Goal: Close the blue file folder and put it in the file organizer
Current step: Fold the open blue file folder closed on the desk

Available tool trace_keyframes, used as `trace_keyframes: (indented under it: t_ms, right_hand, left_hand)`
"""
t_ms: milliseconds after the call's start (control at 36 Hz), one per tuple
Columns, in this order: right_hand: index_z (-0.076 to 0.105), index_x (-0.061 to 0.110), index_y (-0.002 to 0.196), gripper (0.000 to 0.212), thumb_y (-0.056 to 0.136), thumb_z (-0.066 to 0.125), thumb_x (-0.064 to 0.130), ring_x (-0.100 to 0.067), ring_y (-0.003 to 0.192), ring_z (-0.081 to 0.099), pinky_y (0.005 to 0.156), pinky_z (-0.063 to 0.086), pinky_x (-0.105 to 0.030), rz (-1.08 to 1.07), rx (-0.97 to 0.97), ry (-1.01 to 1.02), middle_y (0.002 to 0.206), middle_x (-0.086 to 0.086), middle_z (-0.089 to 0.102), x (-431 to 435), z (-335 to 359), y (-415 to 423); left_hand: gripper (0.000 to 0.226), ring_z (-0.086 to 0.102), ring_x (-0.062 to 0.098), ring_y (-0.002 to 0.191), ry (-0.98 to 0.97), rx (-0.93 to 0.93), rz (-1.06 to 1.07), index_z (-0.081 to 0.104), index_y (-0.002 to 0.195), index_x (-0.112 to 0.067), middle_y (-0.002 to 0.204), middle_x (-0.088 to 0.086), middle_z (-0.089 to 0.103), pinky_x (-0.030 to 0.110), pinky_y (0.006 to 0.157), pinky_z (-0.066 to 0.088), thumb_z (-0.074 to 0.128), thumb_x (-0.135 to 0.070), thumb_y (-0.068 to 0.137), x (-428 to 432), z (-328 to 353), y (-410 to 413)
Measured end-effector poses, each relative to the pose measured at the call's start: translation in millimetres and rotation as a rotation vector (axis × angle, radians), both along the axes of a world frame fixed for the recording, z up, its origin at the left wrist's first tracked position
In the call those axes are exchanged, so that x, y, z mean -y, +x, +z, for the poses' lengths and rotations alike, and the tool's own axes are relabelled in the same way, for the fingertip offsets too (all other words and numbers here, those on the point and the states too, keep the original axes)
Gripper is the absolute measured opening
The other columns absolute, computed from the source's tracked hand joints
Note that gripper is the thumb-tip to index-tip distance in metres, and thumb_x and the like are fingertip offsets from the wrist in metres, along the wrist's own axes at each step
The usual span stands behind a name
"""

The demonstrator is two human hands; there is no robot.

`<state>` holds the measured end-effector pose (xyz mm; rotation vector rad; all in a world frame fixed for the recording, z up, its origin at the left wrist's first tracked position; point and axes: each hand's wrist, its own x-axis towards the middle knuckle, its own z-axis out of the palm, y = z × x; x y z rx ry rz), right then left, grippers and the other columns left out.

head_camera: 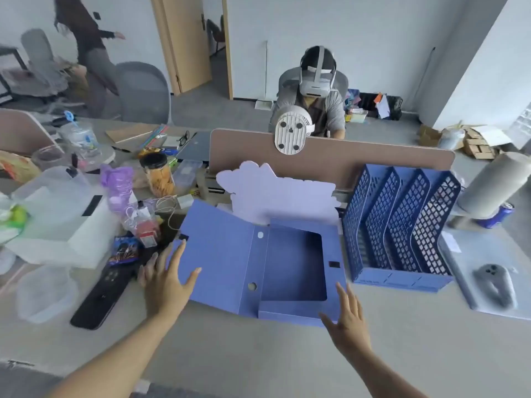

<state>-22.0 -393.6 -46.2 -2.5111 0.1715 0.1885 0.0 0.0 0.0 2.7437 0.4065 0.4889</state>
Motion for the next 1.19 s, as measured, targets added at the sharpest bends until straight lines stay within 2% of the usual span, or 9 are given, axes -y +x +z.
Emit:
trace_keyframes:
  t_ms: [83, 194, 306, 417, 722, 833, 917, 1028, 1194]
  right_hand:
    - [-0.004, 0.044, 0.15, 0.086, 0.087, 0.053, 0.057, -0.037, 0.149, -0.003, 0.118, 0.017, -0.05, -0.089, -0.103, 0.003, 0.163, 0.004, -0.013, -4, -8, -6]
    - [-0.012, 0.051, 0.146, 0.084, 0.088, 0.049, 0.059, -0.046, 0.147, 0.005, 0.117, 0.016, -0.054, -0.144, -0.144, 0.02, 0.163, 0.001, -0.015, -10, -17, -4]
    - [-0.008, 0.059, 0.141, 0.079, 0.088, 0.049, 0.057, -0.041, 0.136, 0.037, 0.114, 0.021, -0.051, -0.144, -0.203, 0.057, 0.163, 0.002, -0.012, -10, -23, 3]
    - [0.001, 0.048, 0.148, 0.078, 0.089, 0.052, 0.052, -0.036, 0.135, 0.039, 0.108, 0.035, -0.046, -0.126, -0.276, 0.029, 0.162, 0.001, -0.016, -12, -26, 7]
    - [0.01, 0.05, 0.147, 0.074, 0.088, 0.053, 0.056, -0.033, 0.138, 0.032, 0.107, 0.034, -0.045, -0.13, -0.162, 0.065, 0.163, 0.004, -0.007, -12, -22, -6]
    - [0.013, 0.05, 0.147, 0.075, 0.086, 0.056, 0.056, -0.034, 0.137, 0.033, 0.108, 0.032, -0.044, -0.14, -0.133, 0.1, 0.163, 0.006, -0.005, -12, -23, -7]
    - [0.017, 0.051, 0.147, 0.075, 0.086, 0.059, 0.054, -0.032, 0.14, 0.03, 0.108, 0.033, -0.043, -0.138, -0.103, 0.114, 0.163, 0.007, -0.002, -9, -26, -5]
    - [0.025, 0.053, 0.143, 0.063, 0.091, 0.057, 0.042, -0.029, 0.14, 0.032, 0.107, 0.034, -0.042, -0.125, -0.099, 0.161, 0.162, 0.009, 0.005, 1, -30, -4]
    - [0.038, 0.047, 0.132, 0.051, 0.094, 0.058, 0.02, -0.012, 0.147, 0.021, 0.1, 0.03, -0.023, -0.095, -0.083, 0.315, 0.161, 0.003, 0.017, 19, -28, -3]
  left_hand:
    - [0.09, 0.033, 0.043, 0.138, -0.118, -0.12, 0.186, 0.029, 0.149, -0.041, 0.158, 0.005, 0.033, 0.06, 0.109, 0.026, 0.066, -0.068, 0.072, -3, -6, -12]
    - [0.103, 0.042, 0.038, 0.134, -0.212, -0.235, 0.297, 0.021, 0.149, -0.041, 0.155, 0.008, 0.039, 0.058, 0.105, 0.034, 0.071, -0.07, 0.064, -16, -23, -24]
    - [0.091, 0.05, 0.041, 0.121, -0.358, -0.258, 0.393, 0.028, 0.148, -0.036, 0.139, 0.008, 0.055, 0.054, 0.104, 0.03, 0.073, -0.058, 0.072, -13, -24, -33]
    - [0.074, 0.059, 0.032, 0.107, -0.406, -0.175, 0.389, 0.04, 0.142, -0.032, 0.118, -0.002, 0.069, 0.05, 0.096, 0.032, 0.074, -0.045, 0.078, -18, -26, -33]
    - [0.037, 0.068, 0.025, 0.091, -0.78, 0.128, 0.122, 0.055, 0.115, -0.025, 0.09, 0.006, 0.067, 0.022, 0.069, 0.045, 0.067, -0.007, 0.085, 4, 13, -22]
    - [0.06, 0.07, -0.001, 0.087, -0.869, 0.195, -0.001, 0.045, 0.129, -0.028, 0.101, -0.01, 0.066, 0.011, 0.074, 0.053, 0.066, 0.005, 0.083, 28, 30, -16]
    - [0.068, 0.068, 0.002, 0.074, -0.91, 0.197, -0.131, 0.039, 0.139, -0.025, 0.104, -0.01, 0.065, 0.011, 0.073, 0.052, 0.065, 0.004, 0.083, 45, 40, -11]
    - [0.052, 0.074, 0.016, 0.093, -0.901, 0.103, -0.295, 0.055, 0.132, -0.029, 0.131, -0.02, 0.063, 0.021, 0.081, 0.056, 0.062, -0.023, 0.081, 60, 54, -3]
    - [0.054, 0.056, 0.009, 0.127, -0.986, -0.031, -0.481, 0.05, 0.14, -0.026, 0.141, -0.018, 0.057, 0.036, 0.108, 0.044, 0.065, -0.012, 0.091, 92, 62, 2]
